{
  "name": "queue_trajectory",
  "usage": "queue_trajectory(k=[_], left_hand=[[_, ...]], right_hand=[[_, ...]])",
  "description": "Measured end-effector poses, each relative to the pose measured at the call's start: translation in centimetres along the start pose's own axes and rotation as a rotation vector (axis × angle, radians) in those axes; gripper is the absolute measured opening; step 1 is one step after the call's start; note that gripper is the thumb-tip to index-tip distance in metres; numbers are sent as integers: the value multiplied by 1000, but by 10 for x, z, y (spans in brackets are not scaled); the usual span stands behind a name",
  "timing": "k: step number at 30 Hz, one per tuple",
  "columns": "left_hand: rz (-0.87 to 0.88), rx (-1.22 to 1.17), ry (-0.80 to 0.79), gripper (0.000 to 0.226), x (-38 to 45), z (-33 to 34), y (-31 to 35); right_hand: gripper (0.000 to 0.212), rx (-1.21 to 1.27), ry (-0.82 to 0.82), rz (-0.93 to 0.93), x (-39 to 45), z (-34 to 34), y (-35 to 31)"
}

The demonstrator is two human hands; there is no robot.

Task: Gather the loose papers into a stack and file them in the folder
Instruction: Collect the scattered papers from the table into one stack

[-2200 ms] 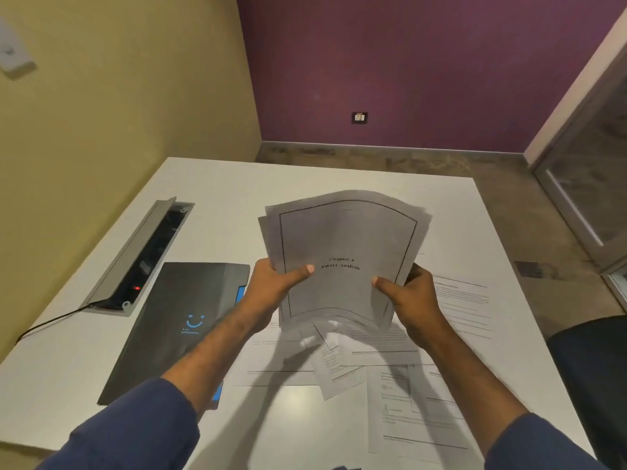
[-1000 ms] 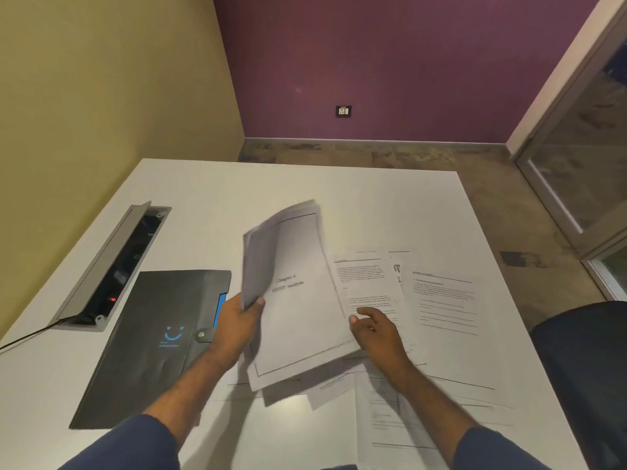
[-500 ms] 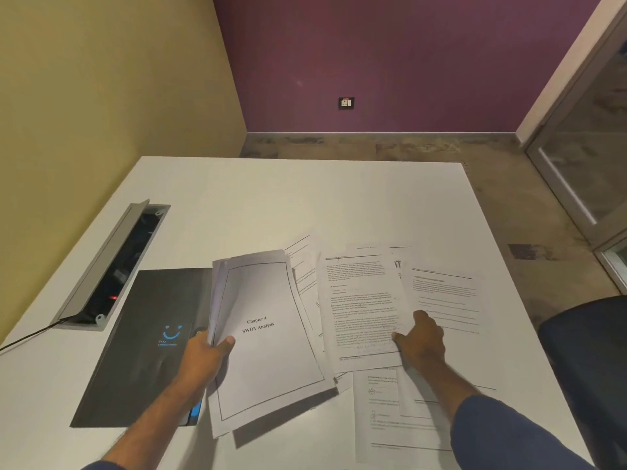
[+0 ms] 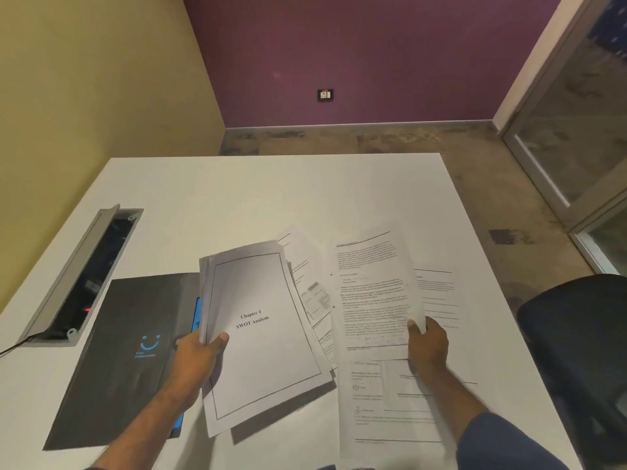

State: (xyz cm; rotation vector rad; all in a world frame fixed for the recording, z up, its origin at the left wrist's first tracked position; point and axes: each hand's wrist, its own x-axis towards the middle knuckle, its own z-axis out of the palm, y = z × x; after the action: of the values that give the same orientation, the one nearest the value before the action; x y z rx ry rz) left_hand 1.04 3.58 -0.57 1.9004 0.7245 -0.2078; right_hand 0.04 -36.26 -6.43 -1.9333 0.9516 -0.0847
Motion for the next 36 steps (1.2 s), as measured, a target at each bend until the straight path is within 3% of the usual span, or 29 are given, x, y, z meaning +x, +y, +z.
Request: queue_trajectory(k=[3, 6, 9, 17, 20, 24, 25, 31, 36], left_hand=[[17, 5, -27, 9, 1, 10, 7], [59, 50, -76, 10, -1, 21, 13], [66, 50, -116, 13, -1, 25, 16], [62, 58, -136, 19, -3, 33, 14], [57, 67, -130, 20, -3, 32, 12], [39, 66, -133, 22, -4, 28, 10], [41, 68, -133, 22, -5, 27, 10], [25, 68, -111, 28, -5, 22, 5], [12, 47, -114, 29, -5, 18, 1]], right_hand=[[16, -102, 58, 45, 7, -23, 13], [28, -406, 111, 149, 9, -45, 19], [44, -696, 52, 189, 11, -55, 17], [86, -607, 45, 295, 16, -65, 6], [69, -533, 18, 358, 17, -64, 11], [13, -476, 17, 293, 9, -62, 9], [7, -466, 26, 252, 7, -61, 6], [11, -402, 0, -11, -8, -54, -10], [29, -258, -99, -76, -16, -51, -30]])
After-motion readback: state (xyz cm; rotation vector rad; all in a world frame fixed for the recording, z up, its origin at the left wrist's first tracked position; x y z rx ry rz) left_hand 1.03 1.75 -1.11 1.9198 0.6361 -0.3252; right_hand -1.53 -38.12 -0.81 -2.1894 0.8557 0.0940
